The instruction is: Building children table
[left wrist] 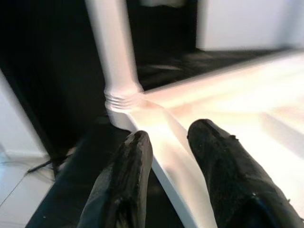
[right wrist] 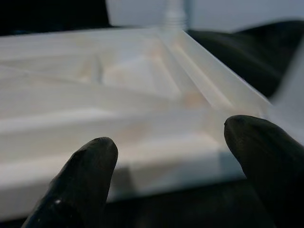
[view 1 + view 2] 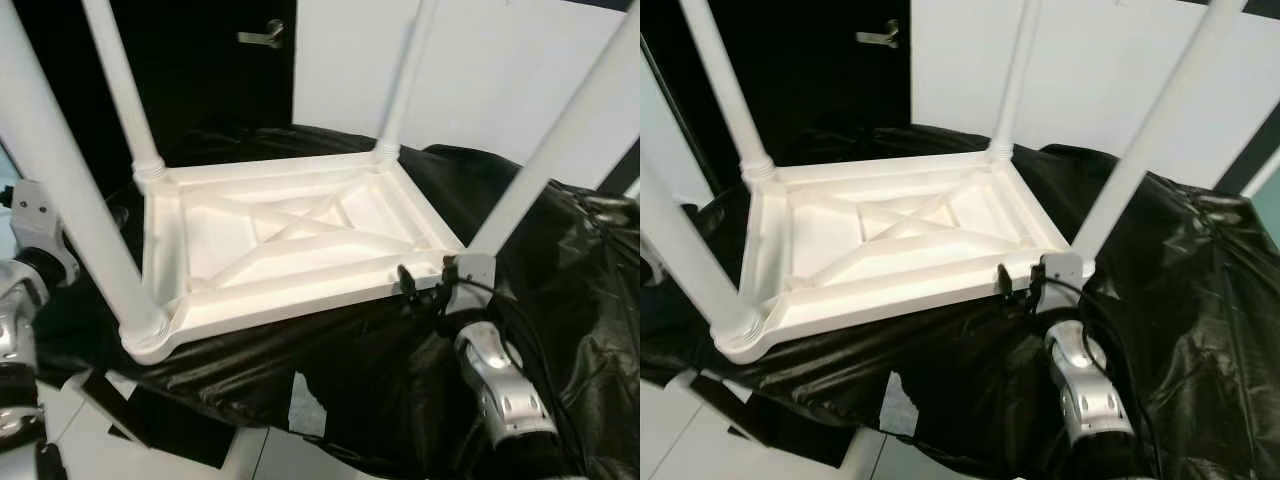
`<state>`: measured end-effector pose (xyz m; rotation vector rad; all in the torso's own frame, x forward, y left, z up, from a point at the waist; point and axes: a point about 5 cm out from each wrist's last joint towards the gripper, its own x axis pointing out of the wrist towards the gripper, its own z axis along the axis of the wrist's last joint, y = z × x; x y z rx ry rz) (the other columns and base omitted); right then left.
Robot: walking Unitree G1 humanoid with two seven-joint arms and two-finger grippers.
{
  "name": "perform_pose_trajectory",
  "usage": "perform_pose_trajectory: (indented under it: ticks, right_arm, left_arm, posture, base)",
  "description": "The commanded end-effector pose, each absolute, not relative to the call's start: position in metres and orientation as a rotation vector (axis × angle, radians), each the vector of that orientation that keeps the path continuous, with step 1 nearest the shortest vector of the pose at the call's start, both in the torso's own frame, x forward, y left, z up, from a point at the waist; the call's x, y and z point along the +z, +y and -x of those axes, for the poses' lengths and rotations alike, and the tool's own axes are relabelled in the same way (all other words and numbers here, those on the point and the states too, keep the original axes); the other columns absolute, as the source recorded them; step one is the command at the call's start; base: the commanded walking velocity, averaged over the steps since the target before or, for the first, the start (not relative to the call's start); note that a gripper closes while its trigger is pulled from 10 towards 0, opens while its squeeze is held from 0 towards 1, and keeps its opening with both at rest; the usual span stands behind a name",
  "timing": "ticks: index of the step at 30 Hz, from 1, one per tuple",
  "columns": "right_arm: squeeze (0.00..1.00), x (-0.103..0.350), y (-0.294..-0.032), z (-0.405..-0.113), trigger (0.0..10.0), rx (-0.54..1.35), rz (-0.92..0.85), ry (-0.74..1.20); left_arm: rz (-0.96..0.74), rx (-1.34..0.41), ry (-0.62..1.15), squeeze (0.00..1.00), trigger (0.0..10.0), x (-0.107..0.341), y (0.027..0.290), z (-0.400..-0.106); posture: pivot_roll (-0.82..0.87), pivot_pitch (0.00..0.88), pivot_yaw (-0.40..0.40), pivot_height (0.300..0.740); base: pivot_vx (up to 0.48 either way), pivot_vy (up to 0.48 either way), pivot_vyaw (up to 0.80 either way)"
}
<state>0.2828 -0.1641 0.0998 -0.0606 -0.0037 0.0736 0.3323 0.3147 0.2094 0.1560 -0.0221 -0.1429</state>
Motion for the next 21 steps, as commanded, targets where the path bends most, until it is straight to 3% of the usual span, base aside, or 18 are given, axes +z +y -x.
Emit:
perform_pose_trajectory:
  ticks: [1, 6, 10, 21]
  right_arm:
    - [0.00, 0.098, -0.172, -0.276, 10.0, 0.029, 0.056, 0.016]
    - [0.00, 0.094, -0.176, -0.262, 10.0, 0.020, 0.059, 0.042]
    - [0.00, 0.089, -0.181, -0.261, 10.0, -0.023, 0.042, 0.074]
    - [0.00, 0.083, -0.191, -0.285, 10.0, -0.136, -0.004, 0.136]
  left_arm:
    - [-0.093, -0.133, -0.049, 0.00, 10.0, 0.206, 0.311, -0.338]
    - [0.012, -0.194, -0.088, 0.00, 10.0, 0.199, 0.287, -0.356]
    - [0.079, -0.341, -0.176, 0.00, 10.0, 0.202, 0.264, -0.362]
    - [0.202, -0.748, -0.188, 0.00, 10.0, 0.185, 0.221, -0.344]
  posture:
    - [0.00, 0.000, -0.042, 0.740]
    - [-0.03, 0.000, -0.032, 0.740]
    - [-0.04, 0.000, -0.017, 0.740]
    - [0.00, 0.000, -0.026, 0.740]
  base:
    - [0.000, 0.000, 0.00]
    - [0.000, 0.000, 0.00]
    - [0.000, 0.000, 0.00]
    - [0.000, 0.000, 0.00]
